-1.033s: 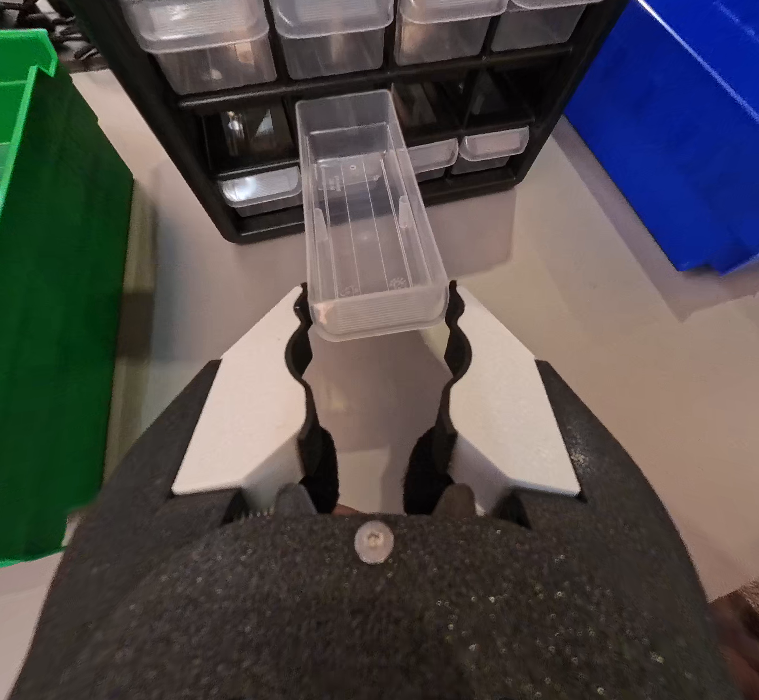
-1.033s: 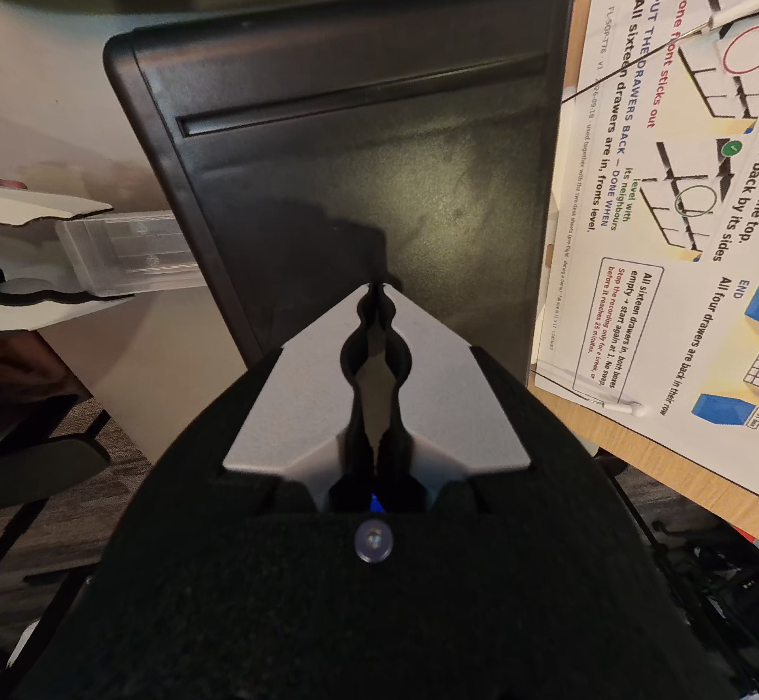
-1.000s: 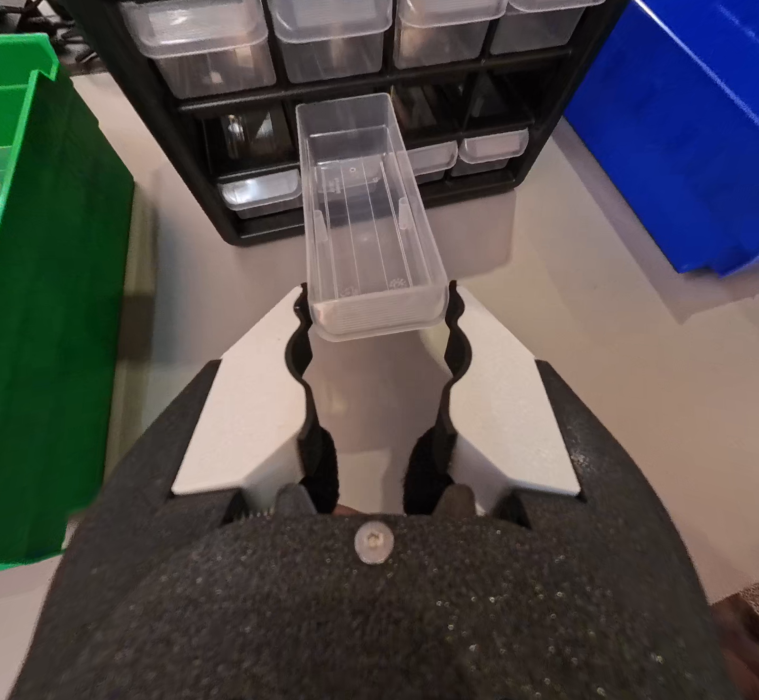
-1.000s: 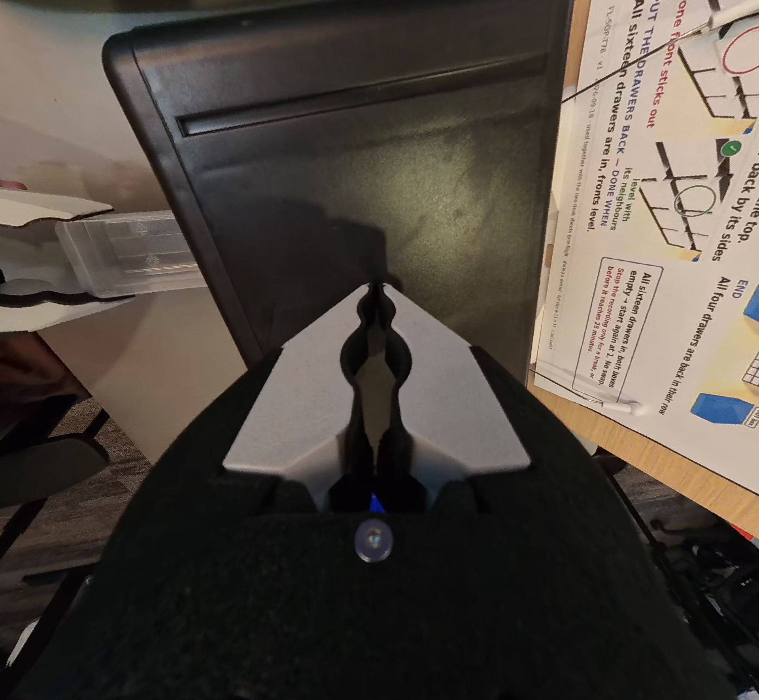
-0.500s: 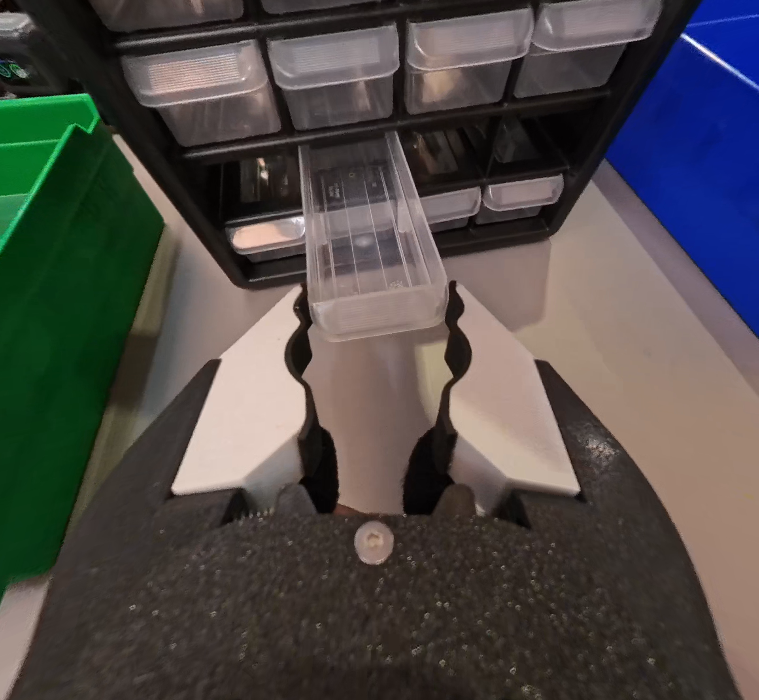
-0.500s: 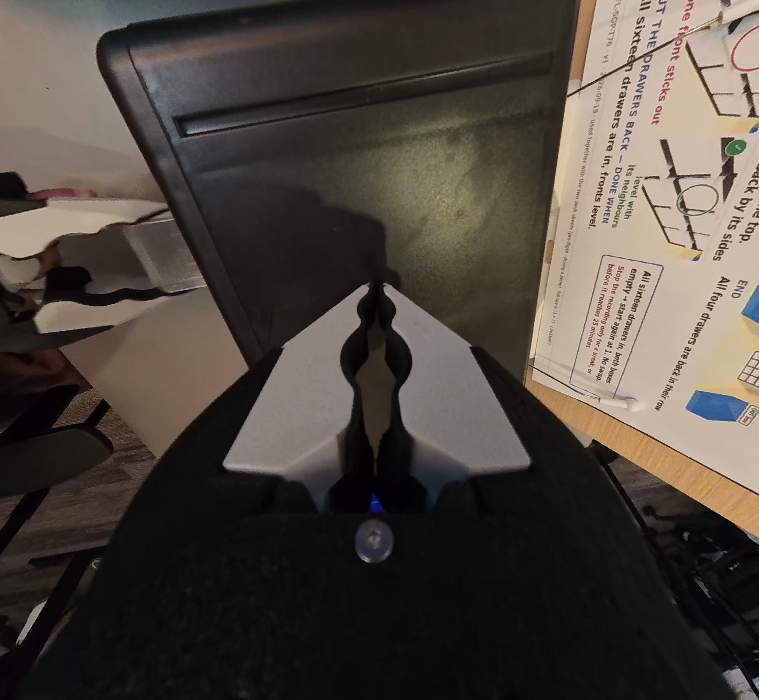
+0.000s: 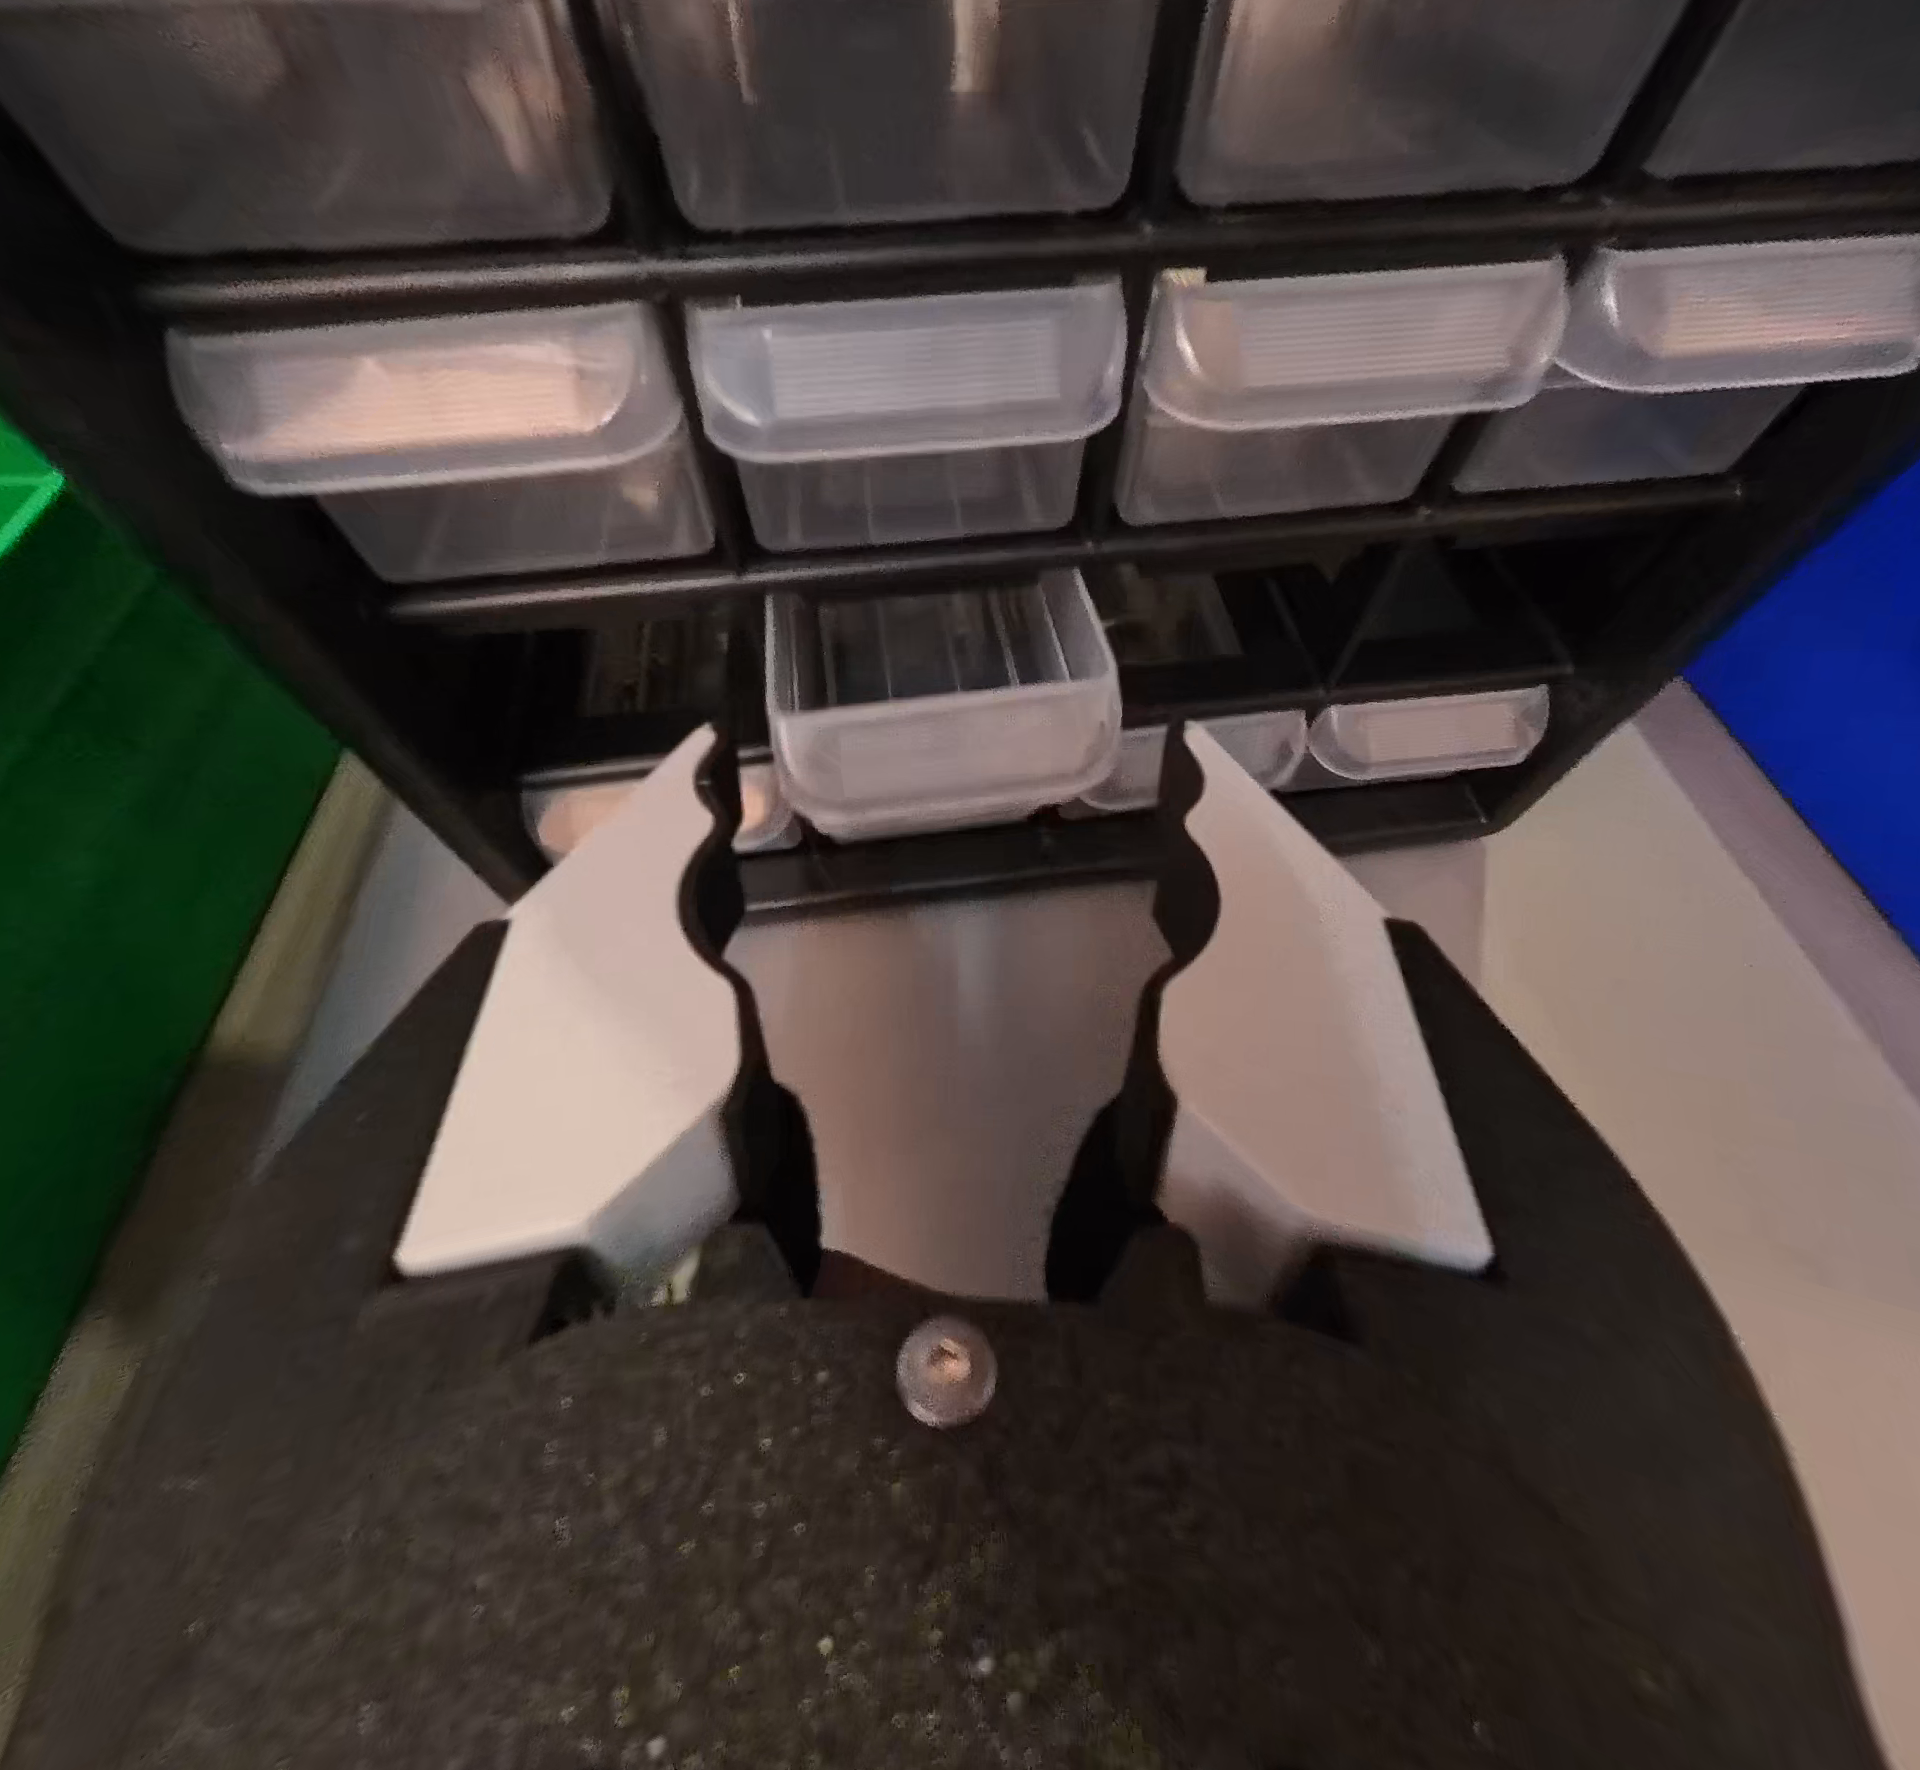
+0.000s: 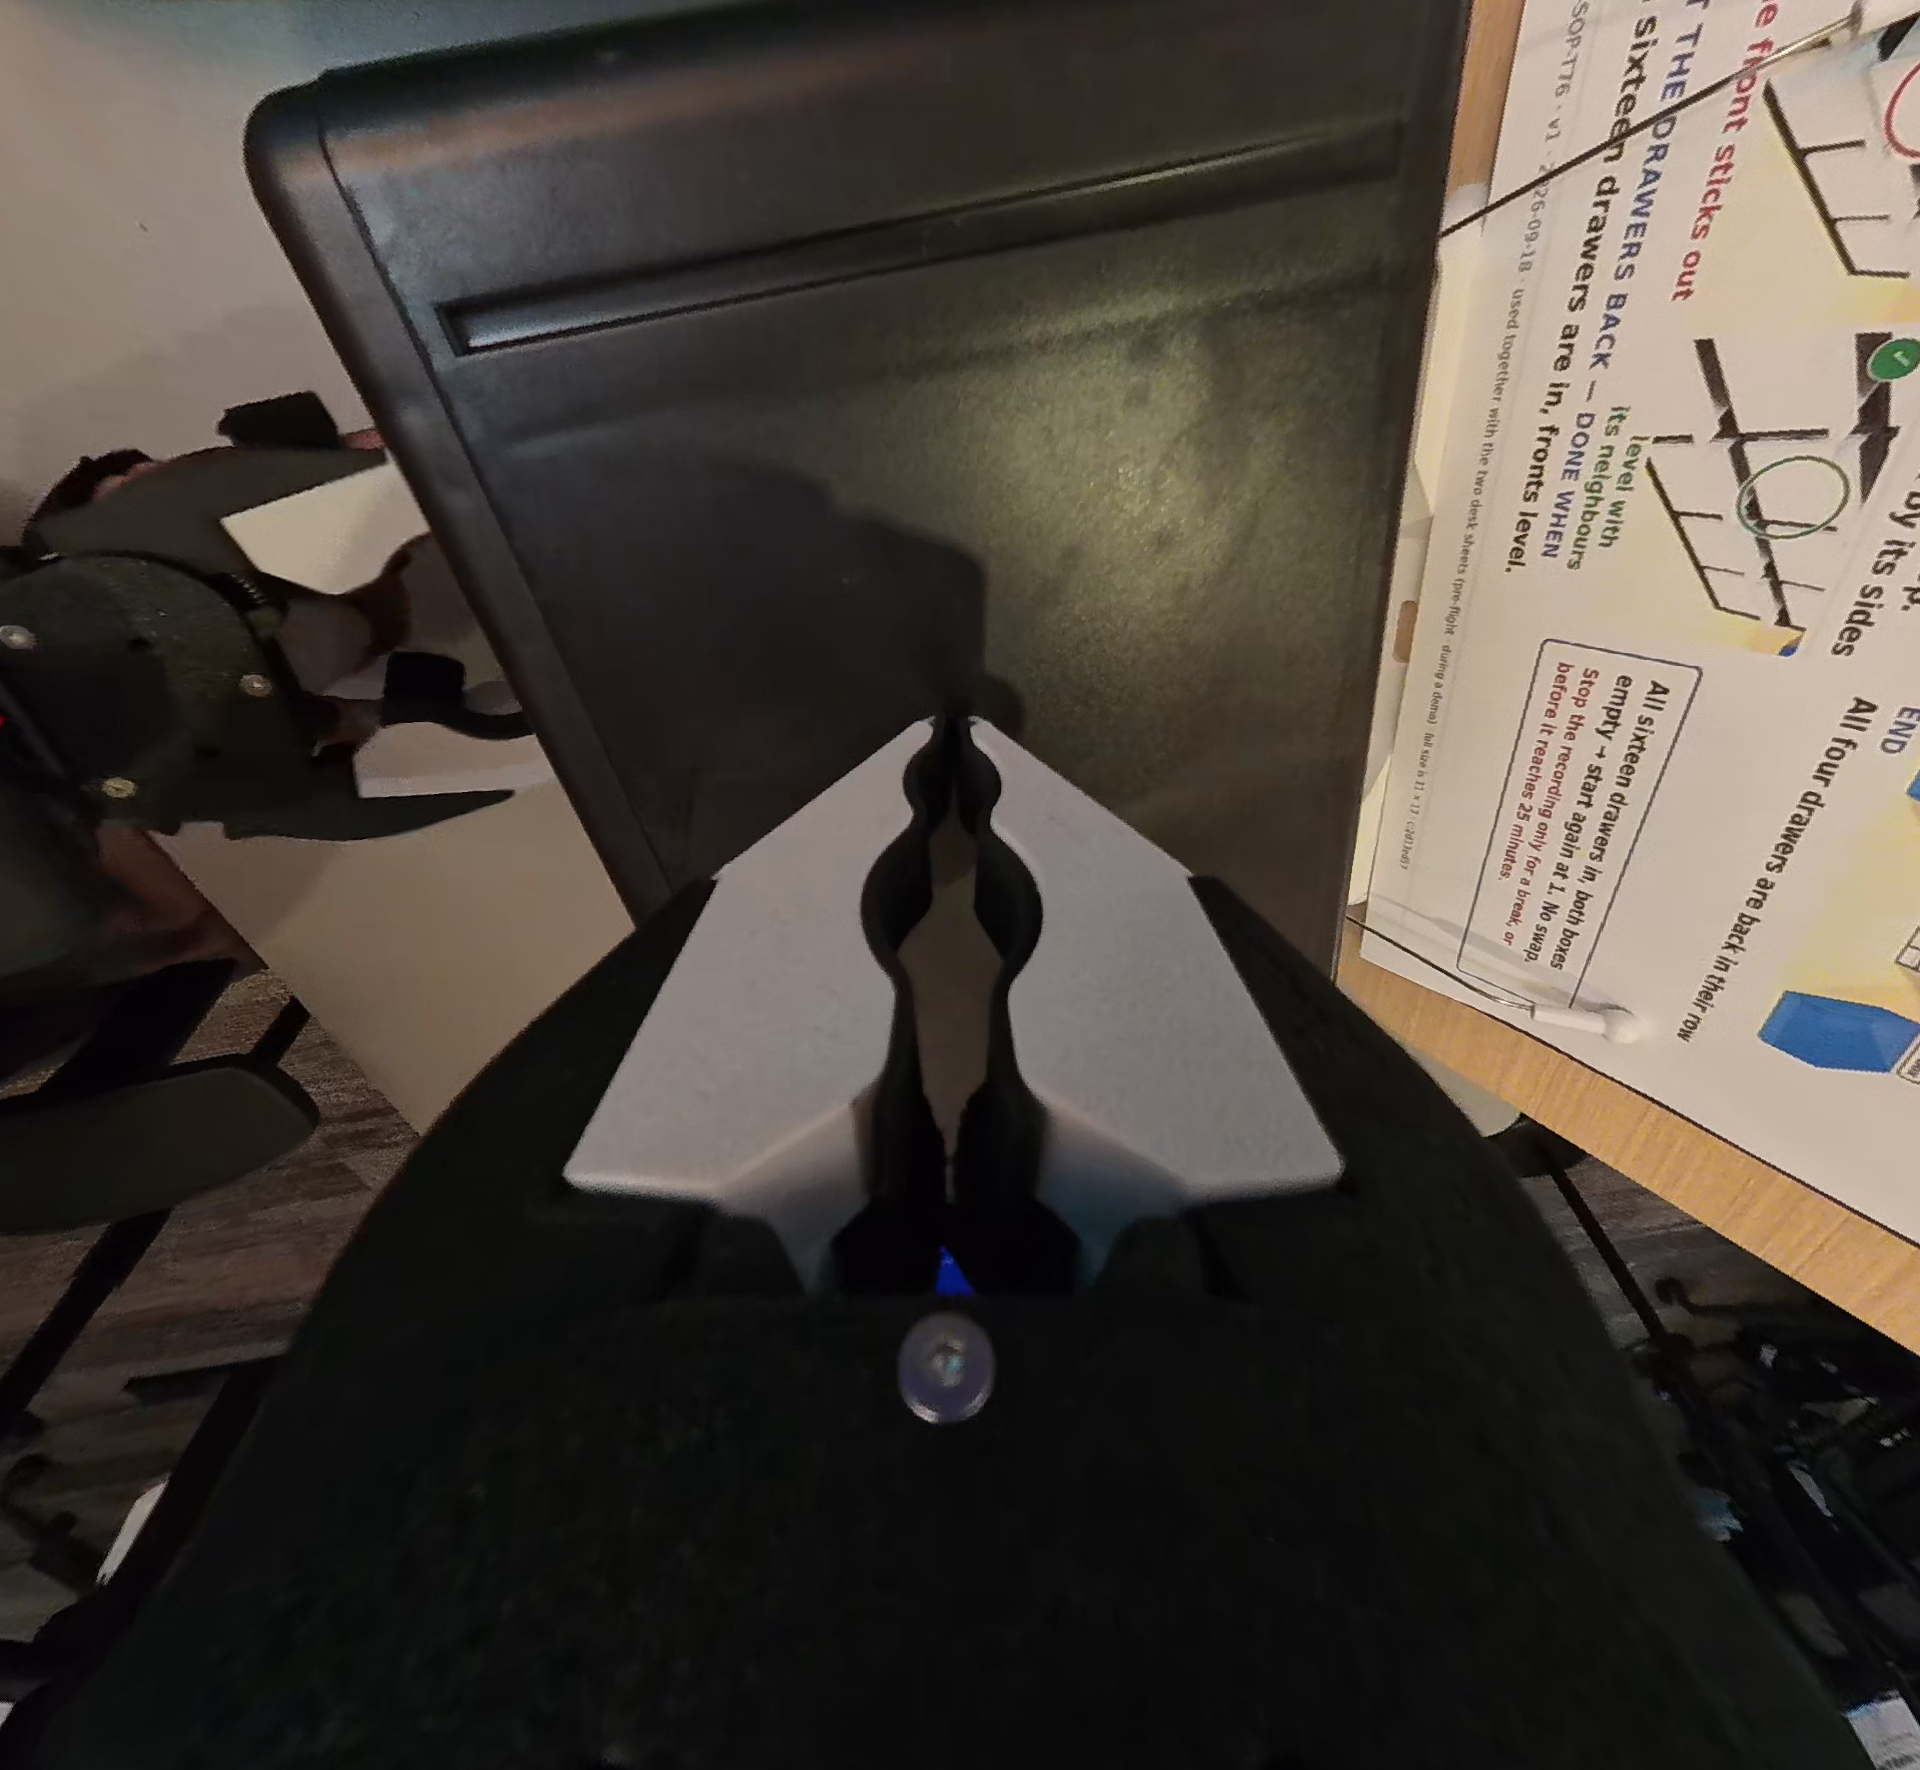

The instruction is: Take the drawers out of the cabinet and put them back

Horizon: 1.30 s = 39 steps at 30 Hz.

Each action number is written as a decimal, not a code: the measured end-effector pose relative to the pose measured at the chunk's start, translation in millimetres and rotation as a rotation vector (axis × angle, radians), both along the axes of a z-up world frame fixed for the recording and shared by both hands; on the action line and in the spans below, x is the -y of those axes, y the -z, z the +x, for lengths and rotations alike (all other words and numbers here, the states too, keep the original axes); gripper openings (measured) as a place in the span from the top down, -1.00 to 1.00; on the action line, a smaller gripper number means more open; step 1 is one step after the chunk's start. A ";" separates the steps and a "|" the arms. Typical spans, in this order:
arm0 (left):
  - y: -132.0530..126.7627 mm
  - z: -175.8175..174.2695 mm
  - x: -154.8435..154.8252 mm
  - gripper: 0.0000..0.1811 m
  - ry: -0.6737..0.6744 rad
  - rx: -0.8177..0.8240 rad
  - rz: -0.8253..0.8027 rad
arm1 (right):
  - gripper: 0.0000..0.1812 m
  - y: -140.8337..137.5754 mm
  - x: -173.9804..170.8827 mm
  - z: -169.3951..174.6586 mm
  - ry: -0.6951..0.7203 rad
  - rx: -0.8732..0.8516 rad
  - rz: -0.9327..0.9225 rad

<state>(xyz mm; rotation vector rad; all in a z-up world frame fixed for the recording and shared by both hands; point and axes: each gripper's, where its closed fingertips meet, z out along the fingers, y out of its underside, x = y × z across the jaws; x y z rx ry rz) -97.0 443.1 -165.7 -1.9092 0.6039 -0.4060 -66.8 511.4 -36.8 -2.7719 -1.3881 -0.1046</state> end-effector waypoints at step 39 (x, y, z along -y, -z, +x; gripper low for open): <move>-118.8 -204.7 -50.9 0.51 0.348 -0.181 -0.104 | 1.00 0.1 0.1 -0.2 0.039 -0.092 -0.002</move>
